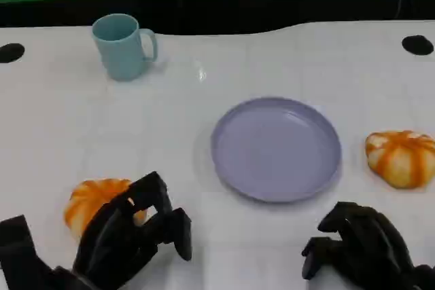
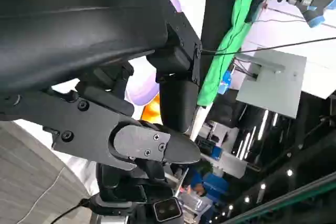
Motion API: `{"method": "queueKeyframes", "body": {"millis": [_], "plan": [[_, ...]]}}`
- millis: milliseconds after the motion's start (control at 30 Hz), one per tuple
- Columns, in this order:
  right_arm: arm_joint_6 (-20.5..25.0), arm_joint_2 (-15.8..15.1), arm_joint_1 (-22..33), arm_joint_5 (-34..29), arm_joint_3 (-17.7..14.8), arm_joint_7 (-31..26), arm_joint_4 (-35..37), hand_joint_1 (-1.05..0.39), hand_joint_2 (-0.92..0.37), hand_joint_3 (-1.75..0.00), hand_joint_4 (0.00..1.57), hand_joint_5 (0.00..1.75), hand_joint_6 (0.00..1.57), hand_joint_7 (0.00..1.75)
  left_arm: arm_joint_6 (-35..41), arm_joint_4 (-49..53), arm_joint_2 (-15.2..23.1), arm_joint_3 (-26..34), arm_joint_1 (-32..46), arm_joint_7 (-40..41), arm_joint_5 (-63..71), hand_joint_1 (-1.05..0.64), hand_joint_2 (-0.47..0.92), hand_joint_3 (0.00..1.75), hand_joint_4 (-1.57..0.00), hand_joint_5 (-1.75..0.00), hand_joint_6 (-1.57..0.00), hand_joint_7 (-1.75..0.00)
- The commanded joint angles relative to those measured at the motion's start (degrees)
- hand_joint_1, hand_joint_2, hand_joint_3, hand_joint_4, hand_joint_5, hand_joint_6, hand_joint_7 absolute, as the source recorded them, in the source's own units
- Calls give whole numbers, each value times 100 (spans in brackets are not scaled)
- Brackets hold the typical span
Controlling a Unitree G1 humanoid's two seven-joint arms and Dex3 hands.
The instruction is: Grasp the bread from the table and place it into the plate.
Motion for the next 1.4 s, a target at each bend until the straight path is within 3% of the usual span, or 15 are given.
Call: {"method": "queueKeyframes", "body": {"millis": [33,1133,1367,1400], "plan": [[-82,-56,-22,0,-25,32,12,-105,-73,-1,157,74,157,38,-20,-21,45,34,22,6,50,-65,92,20,-81,-175,-60,-175],[-24,-48,-50,27,-37,10,20,-105,-71,0,157,73,157,37,-144,-77,89,33,32,67,173,-66,92,19,-79,-175,-57,-174],[-67,-52,-57,23,-34,57,48,-105,-71,0,157,72,157,36,-368,-188,105,23,85,216,447,-66,92,23,-72,-175,-54,-163],[-64,-40,-49,14,-29,25,26,-105,-71,0,157,72,157,36,-492,-323,184,55,72,281,554,-64,92,24,-68,-171,-52,-152]]}}
